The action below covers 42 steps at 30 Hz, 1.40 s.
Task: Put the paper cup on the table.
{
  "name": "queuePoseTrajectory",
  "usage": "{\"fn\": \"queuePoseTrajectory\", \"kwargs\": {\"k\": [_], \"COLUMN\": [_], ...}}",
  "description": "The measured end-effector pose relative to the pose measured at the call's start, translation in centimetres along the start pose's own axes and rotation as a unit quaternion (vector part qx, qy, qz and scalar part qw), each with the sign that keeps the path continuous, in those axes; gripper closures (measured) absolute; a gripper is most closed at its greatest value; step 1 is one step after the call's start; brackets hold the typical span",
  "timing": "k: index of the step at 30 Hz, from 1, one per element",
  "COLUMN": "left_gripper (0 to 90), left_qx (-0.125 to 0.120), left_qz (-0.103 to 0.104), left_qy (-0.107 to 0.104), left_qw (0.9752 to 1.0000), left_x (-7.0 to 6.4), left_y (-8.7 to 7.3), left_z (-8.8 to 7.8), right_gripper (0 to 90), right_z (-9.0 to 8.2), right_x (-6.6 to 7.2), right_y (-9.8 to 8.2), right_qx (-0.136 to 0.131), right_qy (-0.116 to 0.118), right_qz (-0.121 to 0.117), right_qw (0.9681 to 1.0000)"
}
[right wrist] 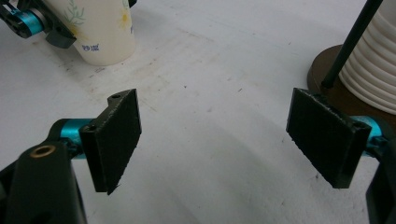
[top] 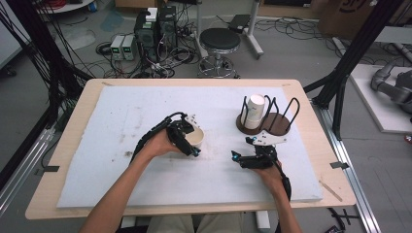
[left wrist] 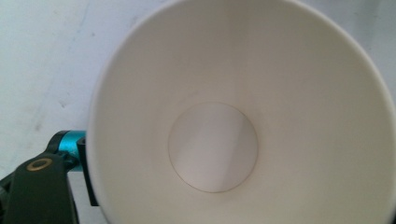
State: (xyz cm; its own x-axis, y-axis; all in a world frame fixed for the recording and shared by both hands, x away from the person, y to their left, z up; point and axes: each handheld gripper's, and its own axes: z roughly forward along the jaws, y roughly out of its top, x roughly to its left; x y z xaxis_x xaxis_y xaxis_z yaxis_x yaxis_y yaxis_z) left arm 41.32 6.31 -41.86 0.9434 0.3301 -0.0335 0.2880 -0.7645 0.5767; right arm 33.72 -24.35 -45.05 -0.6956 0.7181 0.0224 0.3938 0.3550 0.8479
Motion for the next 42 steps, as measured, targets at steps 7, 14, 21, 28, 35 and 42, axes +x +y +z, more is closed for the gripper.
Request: {"fn": "queuePoseTrajectory", "kwargs": {"k": [7, 14, 21, 28, 35, 42], "left_gripper": [16.4, 16.4, 16.4, 16.6, 16.6, 16.6], "left_qx": [-0.018, -0.035, -0.059, -0.089, -0.129, -0.162], "left_qz": [-0.007, -0.017, -0.026, -0.030, -0.051, -0.062], "left_qy": [0.004, 0.002, 0.007, 0.016, 0.032, 0.052], "left_qw": [0.9998, 0.9992, 0.9979, 0.9955, 0.9898, 0.9835], "left_x": [-0.1, -0.1, -0.1, -0.4, -0.5, -0.9], "left_y": [-0.9, -2.5, -4.2, -5.7, -7.9, -9.8], "left_z": [-1.0, -1.6, -3.0, -4.7, -6.3, -7.6], "right_gripper": [18.2, 18.2, 18.2, 18.2, 18.3, 18.3], "right_z": [0.0, 0.0, 0.0, 0.0, -0.1, -0.2], "right_x": [0.0, 0.0, 0.1, 0.1, 0.3, 0.2], "right_y": [0.0, 0.0, 0.0, 0.0, -0.1, -0.1], "right_qx": [0.001, 0.001, 0.000, 0.000, -0.005, -0.008], "right_qy": [0.000, -0.001, -0.002, -0.002, -0.004, -0.004], "right_qz": [0.001, 0.001, -0.001, -0.001, -0.011, -0.009], "right_qw": [1.0000, 1.0000, 1.0000, 1.0000, 0.9999, 0.9999]}}
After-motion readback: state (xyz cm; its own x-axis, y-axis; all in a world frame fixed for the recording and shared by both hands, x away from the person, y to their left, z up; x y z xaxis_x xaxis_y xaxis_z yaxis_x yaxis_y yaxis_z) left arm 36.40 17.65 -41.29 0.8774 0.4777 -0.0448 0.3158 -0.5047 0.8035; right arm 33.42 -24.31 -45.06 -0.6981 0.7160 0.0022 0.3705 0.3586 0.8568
